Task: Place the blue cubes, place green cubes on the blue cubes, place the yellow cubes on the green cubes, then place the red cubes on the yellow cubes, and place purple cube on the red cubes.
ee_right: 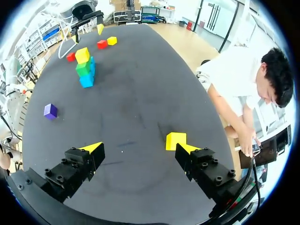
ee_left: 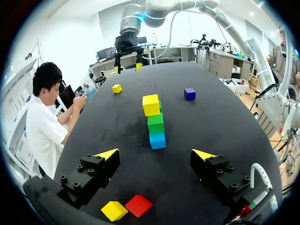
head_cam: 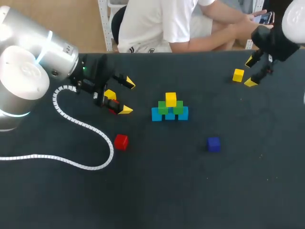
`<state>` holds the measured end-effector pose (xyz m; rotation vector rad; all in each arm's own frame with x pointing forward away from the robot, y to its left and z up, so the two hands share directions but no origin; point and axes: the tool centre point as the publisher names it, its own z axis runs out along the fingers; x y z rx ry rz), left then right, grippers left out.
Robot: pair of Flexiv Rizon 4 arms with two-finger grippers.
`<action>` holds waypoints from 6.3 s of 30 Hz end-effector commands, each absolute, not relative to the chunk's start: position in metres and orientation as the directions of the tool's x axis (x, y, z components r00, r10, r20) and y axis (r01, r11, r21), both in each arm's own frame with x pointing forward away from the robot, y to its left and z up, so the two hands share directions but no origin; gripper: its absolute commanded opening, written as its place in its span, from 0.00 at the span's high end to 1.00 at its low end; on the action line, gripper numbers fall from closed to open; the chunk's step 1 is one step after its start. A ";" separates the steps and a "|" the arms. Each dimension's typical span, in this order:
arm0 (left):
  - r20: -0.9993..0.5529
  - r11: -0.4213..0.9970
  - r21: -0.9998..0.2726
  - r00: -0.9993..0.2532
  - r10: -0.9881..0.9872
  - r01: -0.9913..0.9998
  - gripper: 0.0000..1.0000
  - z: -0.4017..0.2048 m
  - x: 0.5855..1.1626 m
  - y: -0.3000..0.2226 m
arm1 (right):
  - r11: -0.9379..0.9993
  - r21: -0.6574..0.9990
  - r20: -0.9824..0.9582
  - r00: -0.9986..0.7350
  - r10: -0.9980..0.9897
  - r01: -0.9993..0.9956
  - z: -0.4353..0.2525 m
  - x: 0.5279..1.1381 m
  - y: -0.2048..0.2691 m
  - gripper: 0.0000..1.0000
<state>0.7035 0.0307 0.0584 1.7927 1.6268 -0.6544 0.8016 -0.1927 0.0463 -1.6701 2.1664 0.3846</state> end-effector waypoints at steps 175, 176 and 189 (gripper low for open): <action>-0.719 -0.049 0.114 0.116 0.685 0.992 0.00 0.058 0.705 0.030 | 0.073 -0.009 -0.303 -0.067 -0.951 -0.997 0.006 0.818 -0.182 1.00; -0.719 -0.049 0.114 0.116 0.685 0.992 0.00 0.058 0.705 0.030 | 0.078 -0.006 -0.312 -0.072 -0.947 -0.997 0.008 0.814 -0.181 1.00; -0.719 -0.049 0.114 0.116 0.685 0.992 0.00 0.058 0.705 0.030 | 0.195 -0.028 -0.362 -0.172 -0.916 -0.980 0.033 0.746 -0.161 1.00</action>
